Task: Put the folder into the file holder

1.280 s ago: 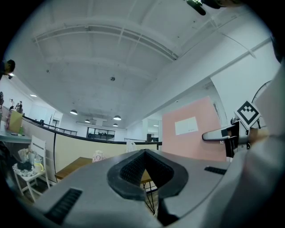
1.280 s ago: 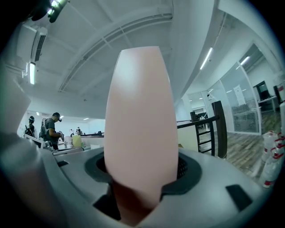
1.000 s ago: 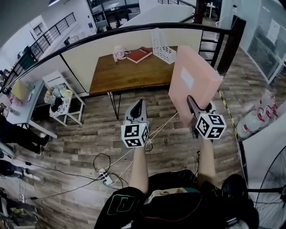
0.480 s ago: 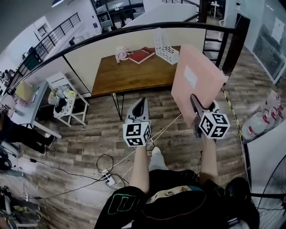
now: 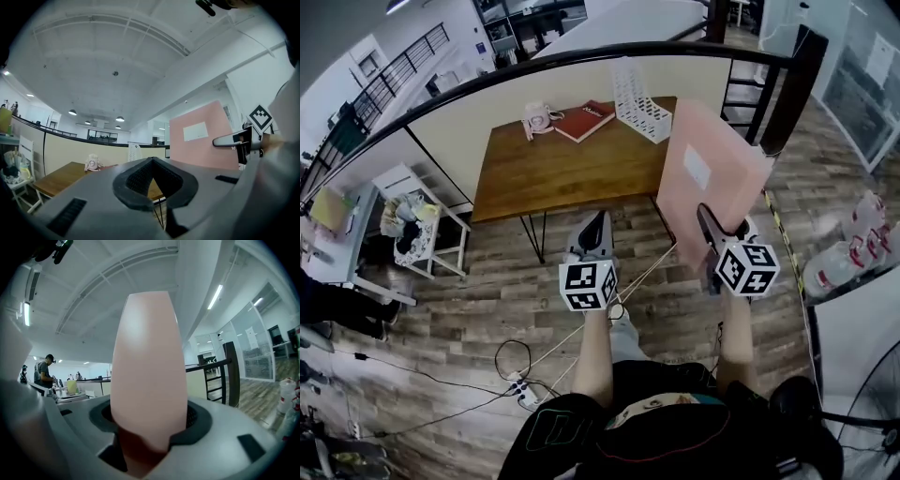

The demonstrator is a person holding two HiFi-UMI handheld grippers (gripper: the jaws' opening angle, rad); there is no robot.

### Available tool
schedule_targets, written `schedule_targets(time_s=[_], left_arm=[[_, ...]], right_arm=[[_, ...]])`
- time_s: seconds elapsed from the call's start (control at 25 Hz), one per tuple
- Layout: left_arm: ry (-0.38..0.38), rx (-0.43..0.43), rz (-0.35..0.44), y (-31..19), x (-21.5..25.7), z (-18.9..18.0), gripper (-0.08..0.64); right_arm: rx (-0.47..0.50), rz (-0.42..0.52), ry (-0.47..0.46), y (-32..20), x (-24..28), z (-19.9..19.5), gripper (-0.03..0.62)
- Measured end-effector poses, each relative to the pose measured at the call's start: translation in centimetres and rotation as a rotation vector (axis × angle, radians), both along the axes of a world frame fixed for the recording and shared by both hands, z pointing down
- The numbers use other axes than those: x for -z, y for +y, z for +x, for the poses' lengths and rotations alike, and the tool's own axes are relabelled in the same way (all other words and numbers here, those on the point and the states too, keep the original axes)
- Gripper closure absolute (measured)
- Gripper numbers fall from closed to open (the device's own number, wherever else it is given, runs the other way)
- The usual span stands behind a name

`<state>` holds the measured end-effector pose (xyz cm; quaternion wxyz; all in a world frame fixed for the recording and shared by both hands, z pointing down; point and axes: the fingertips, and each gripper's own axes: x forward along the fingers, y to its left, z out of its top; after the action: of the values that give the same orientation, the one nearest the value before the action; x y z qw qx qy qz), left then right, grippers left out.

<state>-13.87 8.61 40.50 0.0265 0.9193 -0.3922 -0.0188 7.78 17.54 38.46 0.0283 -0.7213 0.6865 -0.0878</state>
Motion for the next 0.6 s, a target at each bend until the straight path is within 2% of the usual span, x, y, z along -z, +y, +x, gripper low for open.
schedule_targets(time_s=[0.24,0.44,0.6], left_arm=[[-0.025,0.015,-0.064,-9.1,-1.9,0.6,0.563],[-0.043,0.047,-0.123,-16.7,-4.2,0.5,0.563],[-0.032,0.059,-0.152,-21.4,-5.3,0.6,0.563]], right_arm=[[0.011,-0.058,-0.029,-9.5,-1.9,0.8,0.316],[0.057,-0.087,-0.042,-17.9,-3.2,0.4,0.317],[0.072,-0.095,-0.034,-23.1,-3.5,0.5,0.316]])
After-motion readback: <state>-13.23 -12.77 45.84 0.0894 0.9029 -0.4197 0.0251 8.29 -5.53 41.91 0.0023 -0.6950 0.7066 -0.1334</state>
